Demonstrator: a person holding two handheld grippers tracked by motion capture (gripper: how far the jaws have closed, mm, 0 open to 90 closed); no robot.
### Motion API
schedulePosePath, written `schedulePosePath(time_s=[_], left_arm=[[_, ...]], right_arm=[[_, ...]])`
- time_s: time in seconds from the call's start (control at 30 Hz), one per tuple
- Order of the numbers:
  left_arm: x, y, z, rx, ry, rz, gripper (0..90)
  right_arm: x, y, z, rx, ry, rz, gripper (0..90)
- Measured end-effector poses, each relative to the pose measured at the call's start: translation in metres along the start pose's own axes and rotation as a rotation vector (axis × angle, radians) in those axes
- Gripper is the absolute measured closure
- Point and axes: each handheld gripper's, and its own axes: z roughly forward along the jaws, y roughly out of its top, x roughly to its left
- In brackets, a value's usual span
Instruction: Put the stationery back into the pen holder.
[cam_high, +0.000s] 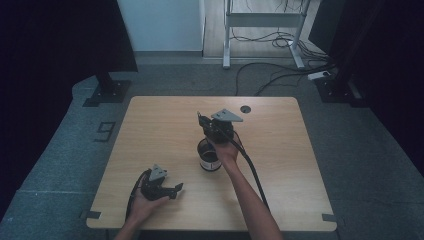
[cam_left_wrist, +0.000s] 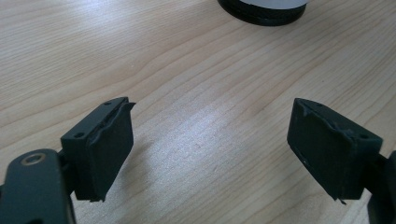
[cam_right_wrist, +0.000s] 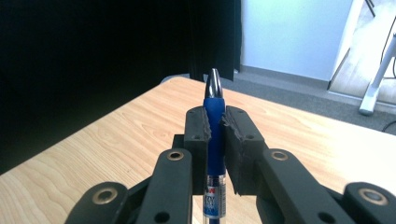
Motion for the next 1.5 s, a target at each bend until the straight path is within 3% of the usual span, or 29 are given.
schedulePosePath(time_s=[0.27, 0.53, 0.87, 0.93, 1.07, 1.1, 1.23, 1.4, 1.5], left_arm=[[-0.001, -0.001, 0.002, 0.006, -0.002, -0.003, 14.5], [-0.002, -0.001, 0.003, 0.010, -0.003, 0.001, 14.6], [-0.003, -0.001, 0.004, 0.019, -0.007, 0.005, 14.6], [-0.003, -0.001, 0.004, 0.018, -0.007, 0.006, 14.6], [-0.003, -0.001, 0.004, 0.015, -0.005, 0.004, 14.6], [-0.003, -0.001, 0.004, 0.015, -0.005, 0.004, 14.6], [-0.004, -0.001, 0.005, 0.020, -0.008, 0.007, 14.6], [-0.004, -0.001, 0.005, 0.021, -0.008, 0.010, 14.6], [-0.004, -0.001, 0.005, 0.023, -0.007, 0.009, 14.6]], right_arm=[[-0.006, -0.021, 0.003, 0.035, -0.009, 0.008, 77.7], [-0.007, -0.039, -0.003, 0.071, -0.029, -0.016, 77.2], [-0.011, -0.050, -0.007, 0.092, -0.026, -0.015, 75.6], [-0.011, -0.051, -0.007, 0.102, -0.023, -0.018, 72.5], [-0.013, -0.050, -0.015, 0.099, -0.010, -0.016, 54.5], [-0.013, -0.050, -0.015, 0.099, -0.010, -0.016, 54.5], [-0.015, -0.049, -0.034, 0.072, -0.038, -0.023, 37.2], [-0.020, -0.053, -0.052, 0.072, -0.037, -0.029, 34.0], [-0.028, -0.062, -0.075, 0.071, -0.047, -0.026, 33.2]])
